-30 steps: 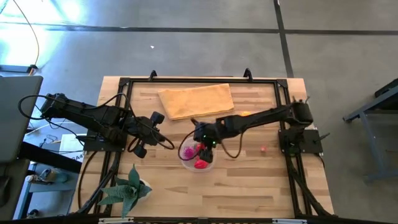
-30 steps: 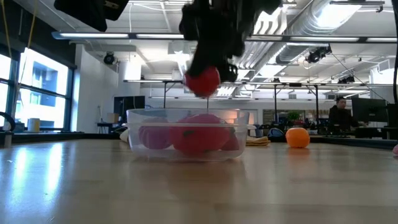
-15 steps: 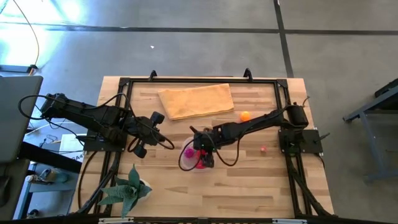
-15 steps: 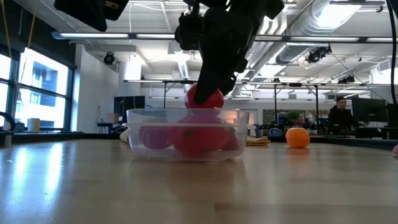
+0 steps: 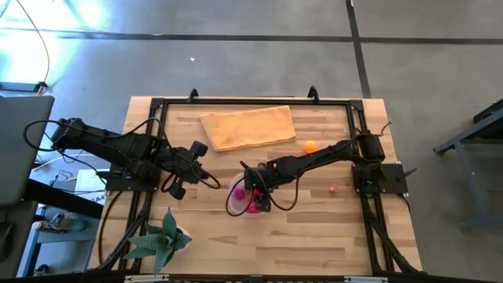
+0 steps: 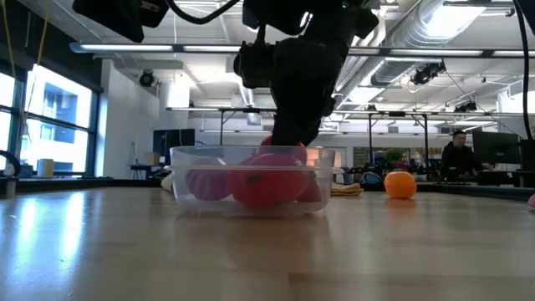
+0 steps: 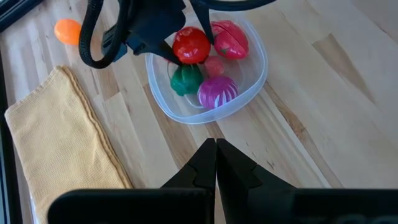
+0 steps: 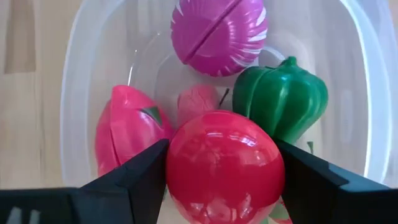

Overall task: Pick and placing Produce into tupperware
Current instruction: Put the red tomato into the transparent bin, then put the orange into the transparent bin

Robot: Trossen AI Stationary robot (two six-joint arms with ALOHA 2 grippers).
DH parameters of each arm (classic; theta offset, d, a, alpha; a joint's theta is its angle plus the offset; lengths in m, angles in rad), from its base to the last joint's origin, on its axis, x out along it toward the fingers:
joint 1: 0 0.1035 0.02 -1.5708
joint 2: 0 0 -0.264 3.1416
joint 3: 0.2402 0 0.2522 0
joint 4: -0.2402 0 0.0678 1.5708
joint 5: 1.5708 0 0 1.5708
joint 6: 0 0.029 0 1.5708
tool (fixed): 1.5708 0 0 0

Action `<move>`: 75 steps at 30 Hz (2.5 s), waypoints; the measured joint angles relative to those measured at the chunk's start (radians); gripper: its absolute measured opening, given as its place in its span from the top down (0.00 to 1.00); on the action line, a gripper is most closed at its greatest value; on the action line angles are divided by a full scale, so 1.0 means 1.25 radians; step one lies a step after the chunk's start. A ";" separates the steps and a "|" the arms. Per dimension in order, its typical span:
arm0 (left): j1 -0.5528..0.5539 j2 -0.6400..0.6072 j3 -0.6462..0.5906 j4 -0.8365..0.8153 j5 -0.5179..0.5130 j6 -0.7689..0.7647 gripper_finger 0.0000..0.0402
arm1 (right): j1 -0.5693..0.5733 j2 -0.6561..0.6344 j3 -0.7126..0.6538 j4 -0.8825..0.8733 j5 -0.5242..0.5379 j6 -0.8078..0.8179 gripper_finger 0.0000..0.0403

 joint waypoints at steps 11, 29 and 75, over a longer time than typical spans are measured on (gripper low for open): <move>0.000 0.000 0.000 0.000 0.000 0.000 0.99 | 0.006 0.000 0.002 -0.014 0.102 -0.020 0.33; 0.000 0.000 0.000 0.000 0.000 0.000 0.99 | 0.012 0.002 0.026 -0.040 0.033 -0.017 0.23; 0.000 0.000 0.000 0.000 0.000 0.000 0.99 | -0.242 -0.590 -0.261 -0.521 0.244 0.426 0.23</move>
